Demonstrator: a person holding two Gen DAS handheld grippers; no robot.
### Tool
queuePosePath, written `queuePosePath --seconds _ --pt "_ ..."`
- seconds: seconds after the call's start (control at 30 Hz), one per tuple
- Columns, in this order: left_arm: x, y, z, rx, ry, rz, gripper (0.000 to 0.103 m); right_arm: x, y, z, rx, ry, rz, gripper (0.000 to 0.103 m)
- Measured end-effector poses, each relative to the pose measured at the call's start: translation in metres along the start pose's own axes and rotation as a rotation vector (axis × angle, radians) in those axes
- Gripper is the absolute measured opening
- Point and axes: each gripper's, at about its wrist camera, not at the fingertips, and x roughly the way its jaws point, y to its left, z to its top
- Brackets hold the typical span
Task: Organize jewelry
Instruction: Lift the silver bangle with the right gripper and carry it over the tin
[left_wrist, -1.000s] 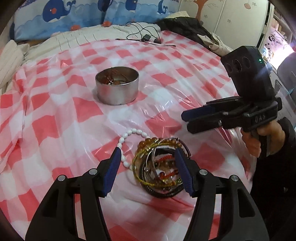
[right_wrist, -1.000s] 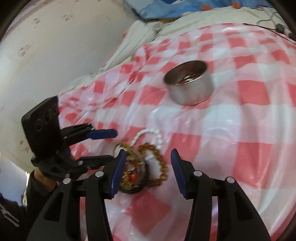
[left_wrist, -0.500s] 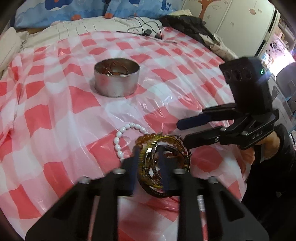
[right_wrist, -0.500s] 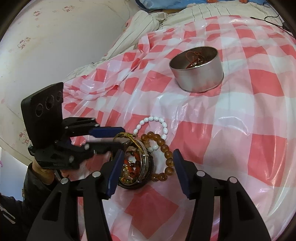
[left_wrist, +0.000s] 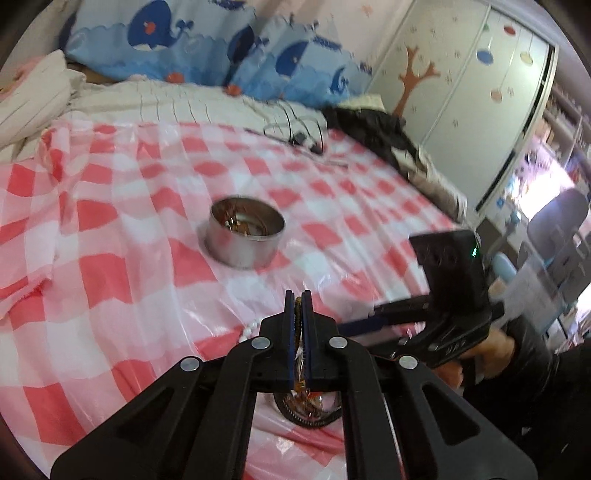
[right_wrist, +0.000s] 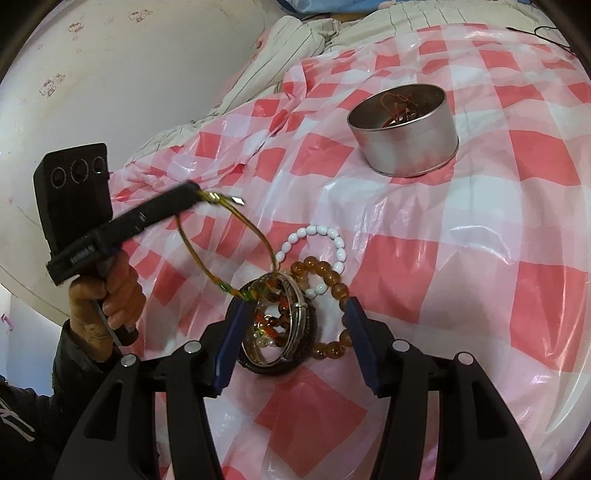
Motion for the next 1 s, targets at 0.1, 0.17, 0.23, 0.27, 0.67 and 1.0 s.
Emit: queuePosePath --seconds 0.1,0.17,0.23,0.27,0.67,1.0 --pt "-0.001 0.002 0.002 -0.012 -0.010 0.011 0.003 0.006 0.002 -0.001 -0.011 0.006 -0.003 0.044" --pt "-0.001 0.003 0.003 -0.017 -0.016 0.017 0.003 0.010 0.004 -0.001 -0.023 0.013 -0.001 0.030" --pt "-0.003 0.003 0.003 -0.021 -0.023 0.017 0.003 0.010 0.006 -0.002 -0.034 0.008 -0.010 0.010" --pt "-0.003 0.003 0.004 -0.022 -0.023 0.019 0.003 0.009 0.008 -0.002 -0.046 0.000 -0.012 0.009" --pt "0.005 -0.001 0.002 -0.009 -0.009 0.018 0.003 -0.025 0.007 0.009 -0.033 -0.141 0.023 0.006" --pt "0.014 -0.014 0.005 -0.001 -0.022 -0.008 0.003 -0.059 -0.003 0.017 0.015 -0.306 0.048 0.006"
